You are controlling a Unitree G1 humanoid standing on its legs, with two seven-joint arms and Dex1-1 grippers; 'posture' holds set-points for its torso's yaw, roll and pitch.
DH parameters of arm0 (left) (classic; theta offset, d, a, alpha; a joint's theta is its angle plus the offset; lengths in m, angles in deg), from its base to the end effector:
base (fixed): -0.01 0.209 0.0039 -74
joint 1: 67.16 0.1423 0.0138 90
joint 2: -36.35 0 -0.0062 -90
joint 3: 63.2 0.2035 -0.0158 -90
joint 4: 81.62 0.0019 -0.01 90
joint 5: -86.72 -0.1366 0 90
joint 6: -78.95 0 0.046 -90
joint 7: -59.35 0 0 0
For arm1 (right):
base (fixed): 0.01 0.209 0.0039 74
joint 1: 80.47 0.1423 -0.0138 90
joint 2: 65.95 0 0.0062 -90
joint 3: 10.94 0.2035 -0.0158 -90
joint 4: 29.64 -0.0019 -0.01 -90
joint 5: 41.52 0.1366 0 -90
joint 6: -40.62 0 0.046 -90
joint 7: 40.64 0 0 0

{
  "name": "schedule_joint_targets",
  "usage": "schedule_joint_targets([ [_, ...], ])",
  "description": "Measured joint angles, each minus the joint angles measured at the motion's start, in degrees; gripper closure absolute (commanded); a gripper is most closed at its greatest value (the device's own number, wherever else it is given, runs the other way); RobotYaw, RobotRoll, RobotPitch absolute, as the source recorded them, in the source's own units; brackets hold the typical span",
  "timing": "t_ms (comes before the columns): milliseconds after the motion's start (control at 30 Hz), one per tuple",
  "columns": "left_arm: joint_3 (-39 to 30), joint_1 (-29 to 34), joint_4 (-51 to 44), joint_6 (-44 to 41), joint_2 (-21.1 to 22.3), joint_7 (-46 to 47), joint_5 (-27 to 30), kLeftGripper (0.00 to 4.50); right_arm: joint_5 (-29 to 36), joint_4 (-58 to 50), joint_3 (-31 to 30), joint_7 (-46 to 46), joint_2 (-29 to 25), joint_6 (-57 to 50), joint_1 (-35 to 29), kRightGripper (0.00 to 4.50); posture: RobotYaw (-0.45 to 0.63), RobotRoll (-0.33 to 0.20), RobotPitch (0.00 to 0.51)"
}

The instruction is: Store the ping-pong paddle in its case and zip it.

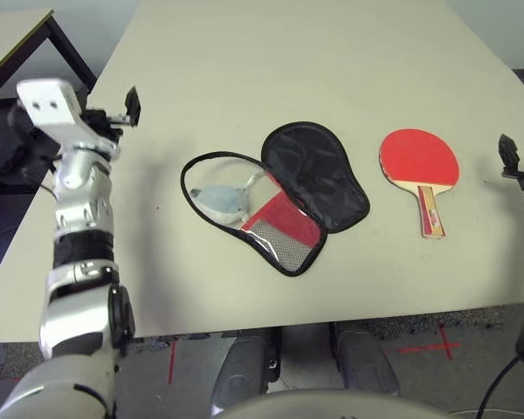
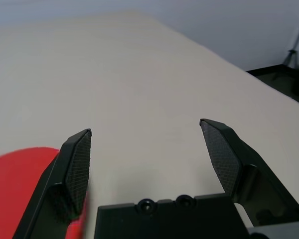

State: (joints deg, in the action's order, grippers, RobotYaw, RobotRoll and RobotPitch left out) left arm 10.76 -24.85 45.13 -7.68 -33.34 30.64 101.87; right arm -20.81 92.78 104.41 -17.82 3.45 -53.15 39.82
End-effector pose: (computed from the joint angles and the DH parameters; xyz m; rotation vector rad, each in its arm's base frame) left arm 0.3232 0.3141 0.2088 0.1966 -0.3664 -0.1333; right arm 0.2716 -0.3573 0.1379 -0.0078 -0.1522 -0.1168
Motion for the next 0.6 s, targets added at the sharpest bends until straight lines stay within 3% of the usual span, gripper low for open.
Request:
schedule_joint_targets([
  [133,3.58,-4.05,-0.28,-3.51,-0.05,-8.1,0.43,0.0,1.41,-11.49,-0.89,-2.45,1.01,-9.62,-1.72,0.01,-0.04,0.0,0.162],
  [333,8.95,-6.2,-7.79,-9.28,-5.81,-14.06,0.96,0.0,3.66,-29.74,-2.63,-7.98,4.63,-26.04,-5.93,0.01,-0.07,0.0,0.155],
  [600,15.59,3.47,-22.98,-14.15,-9.27,-18.0,0.86,0.0,5.48,-43.01,-3.19,-13.3,7.34,-40.91,-10.14,0.01,-0.1,0.0,0.151],
])
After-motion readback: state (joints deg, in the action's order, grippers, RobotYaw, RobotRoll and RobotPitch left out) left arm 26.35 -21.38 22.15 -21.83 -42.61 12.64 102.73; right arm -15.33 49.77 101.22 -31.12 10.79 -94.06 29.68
